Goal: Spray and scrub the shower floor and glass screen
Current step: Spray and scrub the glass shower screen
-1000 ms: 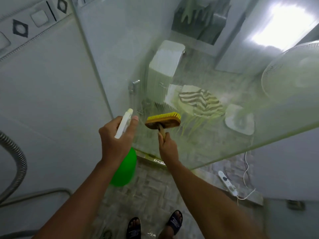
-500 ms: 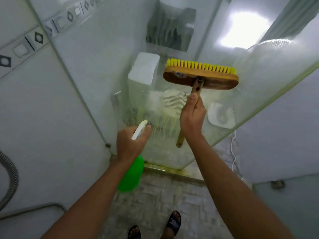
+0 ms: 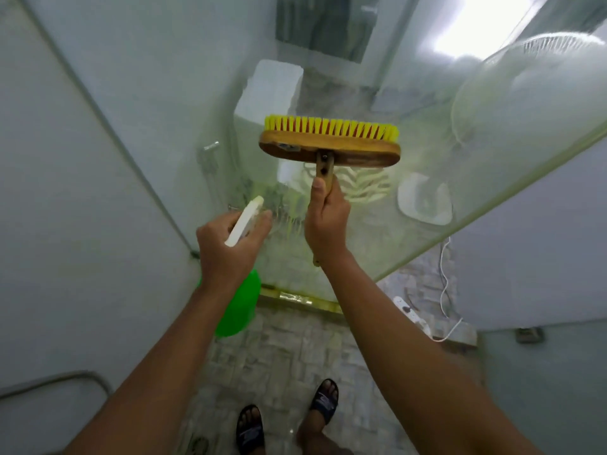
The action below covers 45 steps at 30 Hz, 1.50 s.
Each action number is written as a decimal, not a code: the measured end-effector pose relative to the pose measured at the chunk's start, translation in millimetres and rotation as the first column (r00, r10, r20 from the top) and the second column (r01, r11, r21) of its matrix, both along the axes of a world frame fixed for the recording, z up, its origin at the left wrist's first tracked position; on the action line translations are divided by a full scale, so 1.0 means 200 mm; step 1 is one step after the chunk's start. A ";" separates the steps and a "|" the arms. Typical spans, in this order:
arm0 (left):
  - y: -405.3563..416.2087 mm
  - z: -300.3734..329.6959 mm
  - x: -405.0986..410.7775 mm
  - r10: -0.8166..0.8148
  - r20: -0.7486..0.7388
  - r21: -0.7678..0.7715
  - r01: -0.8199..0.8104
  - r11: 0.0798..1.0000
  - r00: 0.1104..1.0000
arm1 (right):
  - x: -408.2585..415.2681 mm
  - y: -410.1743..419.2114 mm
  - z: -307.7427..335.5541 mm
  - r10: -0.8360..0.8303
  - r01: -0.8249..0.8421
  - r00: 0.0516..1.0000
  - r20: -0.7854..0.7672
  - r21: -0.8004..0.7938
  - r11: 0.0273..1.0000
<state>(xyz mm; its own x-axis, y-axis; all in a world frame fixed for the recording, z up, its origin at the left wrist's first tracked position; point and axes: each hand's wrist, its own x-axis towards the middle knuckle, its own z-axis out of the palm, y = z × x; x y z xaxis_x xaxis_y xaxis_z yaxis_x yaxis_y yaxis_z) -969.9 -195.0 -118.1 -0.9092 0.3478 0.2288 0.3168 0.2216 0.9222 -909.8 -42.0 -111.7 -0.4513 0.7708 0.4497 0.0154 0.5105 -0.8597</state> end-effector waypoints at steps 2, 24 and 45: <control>-0.02 -0.06 -0.02 0.026 -0.023 -0.004 -0.026 1.000 0.999 | -0.01 0.02 -0.22 0.012 -0.015 0.995 0.097 0.032 0.999; -0.08 -0.21 -0.07 0.154 0.041 0.008 -0.154 0.988 0.987 | -0.15 -0.07 -0.60 0.192 -0.206 0.917 0.348 0.003 0.978; 0.23 0.27 0.25 -0.163 -0.036 0.039 0.164 0.986 0.986 | 0.40 0.13 0.66 -0.022 0.005 0.984 -0.176 -0.101 0.995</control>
